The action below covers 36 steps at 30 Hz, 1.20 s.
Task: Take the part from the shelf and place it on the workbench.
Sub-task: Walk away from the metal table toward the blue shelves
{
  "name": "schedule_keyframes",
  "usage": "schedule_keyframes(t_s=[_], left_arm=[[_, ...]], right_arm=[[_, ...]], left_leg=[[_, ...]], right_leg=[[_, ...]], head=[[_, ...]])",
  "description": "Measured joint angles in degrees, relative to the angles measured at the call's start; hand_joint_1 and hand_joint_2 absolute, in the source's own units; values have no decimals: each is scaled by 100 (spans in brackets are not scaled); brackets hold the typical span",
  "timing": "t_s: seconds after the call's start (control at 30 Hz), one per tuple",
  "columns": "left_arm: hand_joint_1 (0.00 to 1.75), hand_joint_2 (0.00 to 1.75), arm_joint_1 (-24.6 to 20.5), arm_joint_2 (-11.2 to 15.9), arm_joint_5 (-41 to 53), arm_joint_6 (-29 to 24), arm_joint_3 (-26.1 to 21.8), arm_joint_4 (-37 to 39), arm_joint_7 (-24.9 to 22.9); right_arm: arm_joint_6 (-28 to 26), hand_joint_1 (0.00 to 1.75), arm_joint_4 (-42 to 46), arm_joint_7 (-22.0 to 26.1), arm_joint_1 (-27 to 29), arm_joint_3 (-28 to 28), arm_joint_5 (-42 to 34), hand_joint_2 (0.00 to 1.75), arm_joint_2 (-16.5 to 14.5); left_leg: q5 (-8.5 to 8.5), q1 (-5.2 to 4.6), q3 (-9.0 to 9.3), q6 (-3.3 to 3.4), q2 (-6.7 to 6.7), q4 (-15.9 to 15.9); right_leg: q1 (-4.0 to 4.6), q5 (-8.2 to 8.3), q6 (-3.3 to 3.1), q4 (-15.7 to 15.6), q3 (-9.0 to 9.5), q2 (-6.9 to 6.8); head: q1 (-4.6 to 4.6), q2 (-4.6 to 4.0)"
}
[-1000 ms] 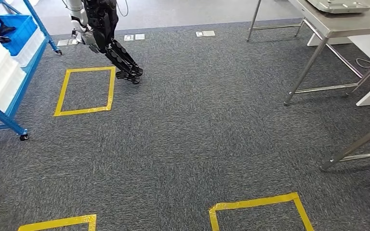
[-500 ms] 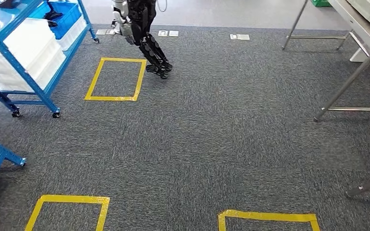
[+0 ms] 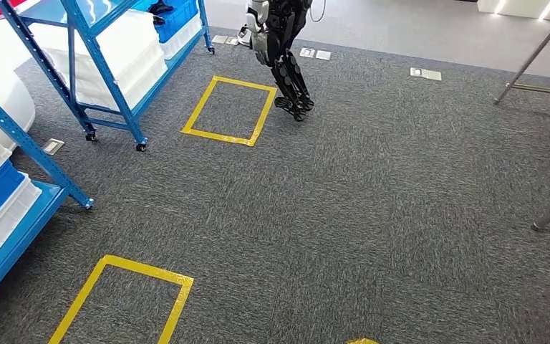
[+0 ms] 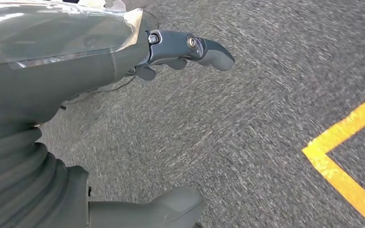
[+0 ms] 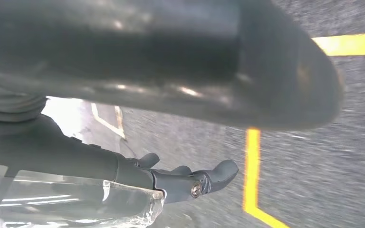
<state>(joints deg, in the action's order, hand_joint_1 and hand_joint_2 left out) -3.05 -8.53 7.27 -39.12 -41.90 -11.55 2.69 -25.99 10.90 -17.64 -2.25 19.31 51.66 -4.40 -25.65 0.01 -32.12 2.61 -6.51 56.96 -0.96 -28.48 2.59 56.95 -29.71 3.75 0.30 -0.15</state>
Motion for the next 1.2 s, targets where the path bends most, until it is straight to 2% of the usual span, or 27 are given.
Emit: schedule_keyframes(t_s=[0.03,0.1,0.13,0.17,0.23,0.27,0.3,0.33,0.37,0.4,0.47,0.53,0.6,0.63,0.67,0.73,0.8,0.83,0.87,0.9,0.93,0.97,1.0,1.03,1.1,1.13,1.2], left_arm=[[0,175,4,-1,-2,-4,0,0,2],[0,175,24,2,-4,-16,-1,1,7],[0,175,32,3,-4,-22,-1,1,9],[0,175,30,3,-4,-27,-1,1,11],[0,175,11,-1,-2,-33,0,1,15],[0,175,6,-1,2,-33,0,1,20],[0,175,9,-1,5,-33,0,1,24],[0,175,16,1,13,-33,0,1,28],[0,175,23,4,22,-33,0,1,32],[0,175,25,8,29,-34,0,1,34],[0,175,7,10,43,-36,0,1,38],[0,175,-8,9,50,-39,0,1,38],[0,175,2,10,54,-45,0,1,37],[0,175,8,9,55,-50,-1,1,37],[0,175,7,11,57,-55,-1,1,37],[0,175,-10,13,72,-65,-1,1,37],[0,175,-16,15,91,-75,0,1,37],[0,175,-5,14,99,-79,-1,1,35],[0,175,8,13,107,-82,-2,1,32],[0,175,19,11,118,-83,-4,1,25],[0,175,26,9,142,-84,-10,1,13],[0,175,27,8,195,-85,-33,-1,-13],[0,175,28,5,285,-90,-72,-6,-50],[0,175,34,-1,447,-95,-138,-14,-109],[0,175,61,-28,910,-109,-359,-49,-239],[0,175,74,-49,1164,-113,-506,-72,-296],[0,175,70,-90,1546,-119,-813,-122,-360]], right_arm=[[-1,0,-1,3,-6,-1,4,0,2],[-2,0,-1,15,-24,2,7,0,2],[-2,0,0,26,-33,3,5,0,3],[-2,0,1,39,-32,4,2,0,4],[-2,0,3,62,-15,3,-4,0,7],[-2,0,2,67,-5,4,-8,0,8],[-2,0,2,69,1,4,-13,0,9],[-2,0,2,70,0,5,-17,0,11],[-2,0,2,73,-2,6,-20,0,12],[-2,0,3,75,-4,6,-22,0,10],[-5,0,2,79,-3,9,-24,0,10],[-13,0,2,79,-12,15,-24,0,15],[-21,0,4,80,-39,18,-25,0,18],[-23,0,6,83,-51,23,-35,0,18],[-25,0,7,88,-55,35,-49,0,13],[-27,0,7,98,-36,68,-72,0,5],[-28,0,5,101,3,90,-69,0,5],[-29,0,5,101,18,95,-64,0,9],[-29,0,5,101,26,97,-56,0,12],[-30,0,5,101,31,98,-44,0,15],[-31,0,5,101,32,98,-30,0,17],[-29,0,3,98,32,97,-8,0,19],[-27,0,1,91,33,96,20,0,21],[-23,0,-1,77,30,95,53,0,22],[-6,0,-2,33,9,92,124,0,23],[5,0,-1,12,-4,91,156,0,23],[24,0,-1,-16,-7,90,205,0,25]], left_leg=[[1,1,-15,-39,-50,2],[3,30,-55,-112,-109,9],[-51,33,-101,-143,-28,82],[-169,32,-195,-166,114,264],[-549,31,-540,-204,451,955],[-710,43,-739,-225,530,1344],[-782,57,-876,-241,568,1606],[-746,71,-913,-255,593,1665],[-601,85,-814,-265,632,1471],[-409,97,-616,-270,708,1102],[-131,95,-197,-259,974,342],[-88,63,-51,-212,1068,77],[-72,36,-54,-134,921,62],[-54,37,-49,-90,858,43],[-31,44,-44,-48,794,23],[-2,54,-52,5,652,9],[6,46,-70,21,479,11],[7,42,-71,22,388,14],[9,41,-66,21,301,16],[10,41,-59,18,213,18],[12,43,-55,9,128,20],[10,34,-55,-10,46,30],[10,27,-61,-35,-24,37],[12,23,-72,-67,-83,40],[31,34,-102,-138,-189,35],[9,40,-131,-169,-151,65],[-214,37,-298,-215,147,396]], right_leg=[[16,9,-44,-35,8,-7],[12,39,-137,-61,43,-130],[2,59,-187,-85,65,-194],[-13,78,-234,-110,79,-265],[-2,82,-298,-130,86,-424],[11,74,-317,-129,84,-514],[19,68,-325,-127,83,-601],[23,59,-326,-126,83,-682],[23,49,-320,-125,89,-756],[21,35,-307,-123,101,-825],[57,-14,-248,-107,124,-947],[95,-59,-178,-96,151,-1050],[91,-88,-113,-94,193,-1129],[77,-128,-87,-49,197,-1049],[60,-218,-79,91,140,-904],[29,-533,-111,743,-167,-547],[28,-797,-126,1502,-555,-422],[30,-802,-101,1644,-644,-404],[31,-709,-62,1549,-620,-385],[25,-537,-18,1234,-493,-346],[9,-335,21,793,-308,-223],[1,-169,32,405,-152,-102],[-7,-60,23,134,-48,-8],[-1,-13,-4,7,-4,51],[5,10,-84,-7,16,-56],[-3,27,-125,-19,33,-121],[-29,57,-218,-49,51,-272]], head=[[-1,0],[-4,0],[-4,0],[-23,0],[-52,0],[-66,0],[-64,0],[-66,0],[-66,0],[-67,0],[-66,0],[-44,0],[-27,0],[-25,0],[-22,0],[-15,0],[-11,0],[-7,0],[-3,0],[-3,0],[0,0],[-1,0],[-2,0],[-3,0],[-5,0],[-5,0],[-42,0]])
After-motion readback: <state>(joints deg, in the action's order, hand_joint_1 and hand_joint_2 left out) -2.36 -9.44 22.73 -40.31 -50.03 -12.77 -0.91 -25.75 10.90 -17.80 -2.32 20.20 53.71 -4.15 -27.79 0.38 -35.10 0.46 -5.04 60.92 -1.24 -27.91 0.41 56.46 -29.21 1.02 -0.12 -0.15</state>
